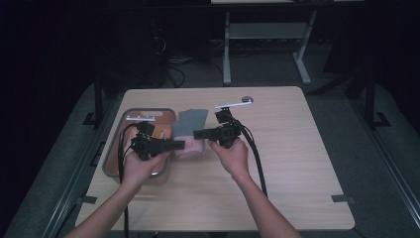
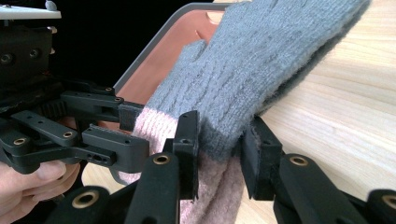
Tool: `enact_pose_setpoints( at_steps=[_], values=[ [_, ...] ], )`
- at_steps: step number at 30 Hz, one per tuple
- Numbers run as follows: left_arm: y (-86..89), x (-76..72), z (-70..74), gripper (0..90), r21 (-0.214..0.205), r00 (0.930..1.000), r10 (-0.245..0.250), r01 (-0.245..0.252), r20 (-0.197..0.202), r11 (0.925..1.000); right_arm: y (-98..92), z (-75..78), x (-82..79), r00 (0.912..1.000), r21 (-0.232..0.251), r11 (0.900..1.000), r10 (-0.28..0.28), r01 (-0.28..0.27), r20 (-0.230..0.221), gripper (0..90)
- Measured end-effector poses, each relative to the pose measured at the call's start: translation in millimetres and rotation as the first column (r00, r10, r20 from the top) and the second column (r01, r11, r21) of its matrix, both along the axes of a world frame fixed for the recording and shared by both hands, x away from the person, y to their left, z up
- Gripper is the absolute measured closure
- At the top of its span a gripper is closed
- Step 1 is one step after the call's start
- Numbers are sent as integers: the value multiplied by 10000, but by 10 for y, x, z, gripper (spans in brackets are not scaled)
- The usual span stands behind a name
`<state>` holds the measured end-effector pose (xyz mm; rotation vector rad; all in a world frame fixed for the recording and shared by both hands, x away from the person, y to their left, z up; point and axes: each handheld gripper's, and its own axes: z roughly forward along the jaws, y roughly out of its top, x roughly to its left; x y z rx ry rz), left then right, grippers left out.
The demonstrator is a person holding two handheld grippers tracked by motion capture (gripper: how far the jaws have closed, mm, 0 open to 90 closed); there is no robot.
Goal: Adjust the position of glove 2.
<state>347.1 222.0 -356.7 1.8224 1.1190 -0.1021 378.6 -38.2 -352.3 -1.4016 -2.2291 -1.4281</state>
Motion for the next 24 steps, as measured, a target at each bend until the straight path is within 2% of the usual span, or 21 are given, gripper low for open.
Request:
enact_pose_setpoints(
  at_steps=[24],
  values=[
    [450, -14, 86, 573, 261, 9982, 601, -601, 26, 9979, 513, 94, 125, 9981, -34, 9982, 596, -596, 155, 699]
  ],
)
